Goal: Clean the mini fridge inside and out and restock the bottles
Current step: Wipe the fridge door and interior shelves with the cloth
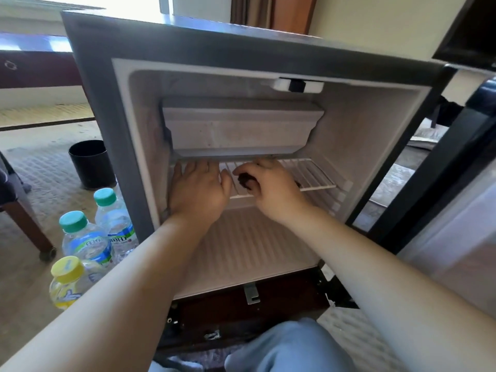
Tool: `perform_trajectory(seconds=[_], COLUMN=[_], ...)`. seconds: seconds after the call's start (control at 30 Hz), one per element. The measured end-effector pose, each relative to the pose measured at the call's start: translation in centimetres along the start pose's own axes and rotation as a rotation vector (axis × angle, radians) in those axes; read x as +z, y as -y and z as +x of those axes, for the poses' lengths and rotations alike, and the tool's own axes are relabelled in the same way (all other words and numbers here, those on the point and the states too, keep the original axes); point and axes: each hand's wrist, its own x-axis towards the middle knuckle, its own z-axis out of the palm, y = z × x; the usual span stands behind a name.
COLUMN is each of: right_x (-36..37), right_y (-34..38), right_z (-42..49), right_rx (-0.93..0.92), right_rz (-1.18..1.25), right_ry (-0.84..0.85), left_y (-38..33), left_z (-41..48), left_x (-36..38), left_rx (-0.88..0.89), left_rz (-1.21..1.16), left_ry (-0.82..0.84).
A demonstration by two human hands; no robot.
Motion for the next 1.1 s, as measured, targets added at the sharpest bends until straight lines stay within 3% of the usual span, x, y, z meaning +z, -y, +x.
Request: perform_trajectory(seconds=[0.1,0.27,0.43,0.57,0.87,1.1], right_x=[-1.8,-4.6,-3.1,-3.2,-6.1,-5.3], right_y=[-1.3,-8.2,-9.2,-8.6,-6.5,-7.0], right_z=[-1.4,1.2,2.7,2.9,-1.8,5.1], right_rx=[-0.033,0.227,0.254,0.371,0.288,0.339], right_rz=[-0.095,-0.148,-0.173,-0.191,-0.261,-0.132], right_ry=[0.015,-0.195,0.082,0.120,0.111,-0.472], left_y=[0.1,0.0,-0.1,-0.1,-0.1,0.0], left_z=[0.0,0.0,0.0,0.0,-0.1,-0.2], left_x=[-0.1,0.2,0.4,0.4,0.0,0.2], left_rx=[0.004,-0.016,-0.024,-0.020,-0.024,-0.020], left_rz=[0.011,0.030,0.029,0.032,0.041,0.083], left_ry=[0.024,-0.001,-0.005,0.004,0.019,0.031])
